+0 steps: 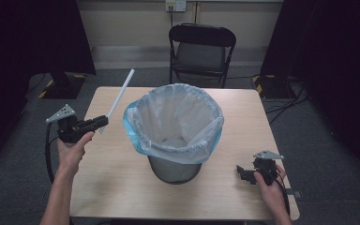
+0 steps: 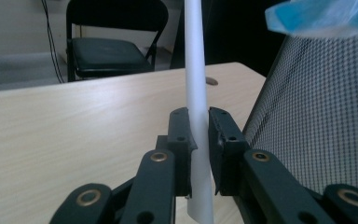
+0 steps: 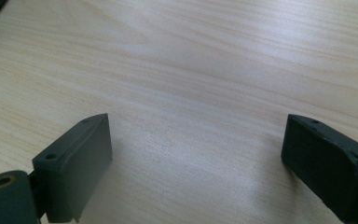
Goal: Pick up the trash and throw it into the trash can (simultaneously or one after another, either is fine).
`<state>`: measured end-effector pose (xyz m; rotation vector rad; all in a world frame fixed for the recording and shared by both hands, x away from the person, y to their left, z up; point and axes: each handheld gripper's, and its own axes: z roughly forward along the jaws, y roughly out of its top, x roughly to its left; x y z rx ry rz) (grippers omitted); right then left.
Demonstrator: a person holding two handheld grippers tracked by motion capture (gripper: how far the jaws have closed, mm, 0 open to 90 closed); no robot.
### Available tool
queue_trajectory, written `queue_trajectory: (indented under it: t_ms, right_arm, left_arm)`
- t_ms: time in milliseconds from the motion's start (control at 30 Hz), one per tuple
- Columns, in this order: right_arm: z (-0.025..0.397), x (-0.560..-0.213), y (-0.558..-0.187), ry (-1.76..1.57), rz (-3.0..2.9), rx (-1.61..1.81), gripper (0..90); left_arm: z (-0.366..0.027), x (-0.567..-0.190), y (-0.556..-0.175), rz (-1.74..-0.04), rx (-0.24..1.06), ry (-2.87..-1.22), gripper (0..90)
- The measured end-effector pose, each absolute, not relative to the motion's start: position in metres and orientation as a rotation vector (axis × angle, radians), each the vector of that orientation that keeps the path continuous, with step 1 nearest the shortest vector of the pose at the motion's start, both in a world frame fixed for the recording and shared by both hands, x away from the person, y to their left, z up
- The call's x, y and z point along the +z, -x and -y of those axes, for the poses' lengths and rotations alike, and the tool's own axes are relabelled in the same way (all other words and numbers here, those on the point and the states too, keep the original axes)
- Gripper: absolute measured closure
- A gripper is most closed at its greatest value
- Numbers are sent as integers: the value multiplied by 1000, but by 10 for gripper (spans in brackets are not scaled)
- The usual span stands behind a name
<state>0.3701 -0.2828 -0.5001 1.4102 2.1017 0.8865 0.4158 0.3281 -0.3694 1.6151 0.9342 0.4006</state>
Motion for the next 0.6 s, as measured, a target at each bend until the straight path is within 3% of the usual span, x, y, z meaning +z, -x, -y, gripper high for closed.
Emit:
queue_trajectory:
  t_ms: [600]
  right_arm:
    - [283, -500, -370, -1410, -2102, 887, 77]
  left_arm:
    - [-313, -328, -416, -832, 443, -1552, 801]
